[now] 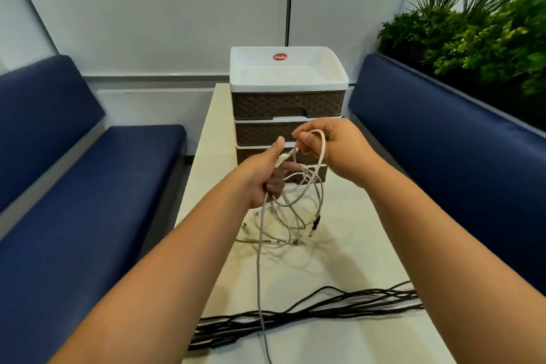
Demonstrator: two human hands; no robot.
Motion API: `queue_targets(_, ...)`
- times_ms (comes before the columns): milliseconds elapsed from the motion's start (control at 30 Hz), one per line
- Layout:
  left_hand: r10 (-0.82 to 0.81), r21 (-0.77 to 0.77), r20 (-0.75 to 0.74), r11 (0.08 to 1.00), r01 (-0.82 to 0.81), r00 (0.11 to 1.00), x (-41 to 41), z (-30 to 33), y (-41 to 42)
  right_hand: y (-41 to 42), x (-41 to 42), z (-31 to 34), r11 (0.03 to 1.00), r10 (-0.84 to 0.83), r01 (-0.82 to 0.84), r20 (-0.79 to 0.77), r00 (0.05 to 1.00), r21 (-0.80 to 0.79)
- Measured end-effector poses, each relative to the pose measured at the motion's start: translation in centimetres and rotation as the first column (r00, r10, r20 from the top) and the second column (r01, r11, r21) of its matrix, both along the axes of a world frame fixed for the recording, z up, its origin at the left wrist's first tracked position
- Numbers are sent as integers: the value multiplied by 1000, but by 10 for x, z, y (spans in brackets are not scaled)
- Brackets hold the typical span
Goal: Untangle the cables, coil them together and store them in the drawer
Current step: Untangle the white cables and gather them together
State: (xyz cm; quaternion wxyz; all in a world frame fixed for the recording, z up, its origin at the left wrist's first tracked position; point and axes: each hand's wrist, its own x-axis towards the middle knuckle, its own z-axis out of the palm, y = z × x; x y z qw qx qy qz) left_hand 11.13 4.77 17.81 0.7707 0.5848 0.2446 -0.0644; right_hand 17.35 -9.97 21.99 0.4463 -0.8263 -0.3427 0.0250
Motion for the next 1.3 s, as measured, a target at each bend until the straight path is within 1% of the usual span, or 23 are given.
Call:
queue_targets(67,-9,-60,8,998,9,1000,11,3,-3,-1,-6,-2,995,96,-97,-26,995,-31)
queue_targets(100,-10,-66,7,998,10,1000,15,4,-3,-3,-8,-4,988,146,-147,-33,989,-43)
queue_targets(167,-21,-37,-5,999,21,1000,19,8,-2,-7,-9,-9,979,205,-203,-87,975,24)
queue_targets(200,-35,-4,-11,999,35,999,20,8,-1,-9,-6,-14,982,181,-170,-132,975,86)
queue_targets(233,-49,32,-9,998,50,999,20,9,0,-11,-4,-19,988,119,-102,-156,981,114)
queue_targets(267,-63,58,1,996,63,998,19,11,1,-11,-1,-26,995,36,-21,-150,988,96)
queue_targets(300,-74,72,18,995,72,997,17,13,2,-10,2,-34,999,-27,32,-132,991,36)
queue_targets(333,-87,78,38,993,84,995,15,16,2,-8,4,-44,998,-56,53,-125,991,-32)
queue_targets(433,-131,59,140,991,124,981,6,30,4,2,12,-80,982,-80,60,-105,991,-179)
queue_targets(533,-153,-10,311,986,164,938,-3,55,10,5,22,-112,956,-116,102,-37,993,-275)
queue_targets(633,-159,-66,452,975,211,878,-14,83,18,4,27,-130,950,-170,130,-121,978,-284)
queue_targets(733,-162,-76,530,969,236,833,-25,101,25,1,31,-137,953,-177,130,-154,972,-274)
queue_targets(833,-141,-26,508,984,179,850,-27,97,29,0,33,-135,947,-174,118,-169,970,-300)
queue_targets(900,-104,26,443,994,104,890,-24,84,31,0,33,-124,943,-153,82,-202,967,-322)
queue_targets(967,-52,61,372,998,31,927,-23,66,31,2,31,-103,954,-103,35,-214,971,-299)
queue_targets(1000,-26,69,344,998,3,939,-24,58,30,2,29,-90,969,-93,36,-227,969,-243)
queue_targets(1067,25,66,309,997,-48,951,-25,45,28,0,25,-63,997,-72,59,-308,949,-50)
queue_targets(1100,51,58,298,996,-72,953,-25,40,27,-2,24,-49,996,-59,78,-353,934,40)
queue_targets(1133,74,49,289,995,-92,954,-26,37,26,-5,24,-34,991,-56,98,-370,927,95)
queue_targets(1167,93,42,284,993,-109,954,-26,34,26,-8,24,-21,987,-71,115,-340,938,109)
queue_targets(1233,120,41,281,990,-137,952,-28,30,24,-16,24,4,989,-97,117,-200,975,92)
queue_targets(1267,133,42,282,988,-150,950,-29,29,24,-21,24,16,992,-88,100,-140,986,82)
queue_targets(1300,145,40,285,986,-163,947,-30,29,23,-25,23,26,993,-56,66,-114,992,94)
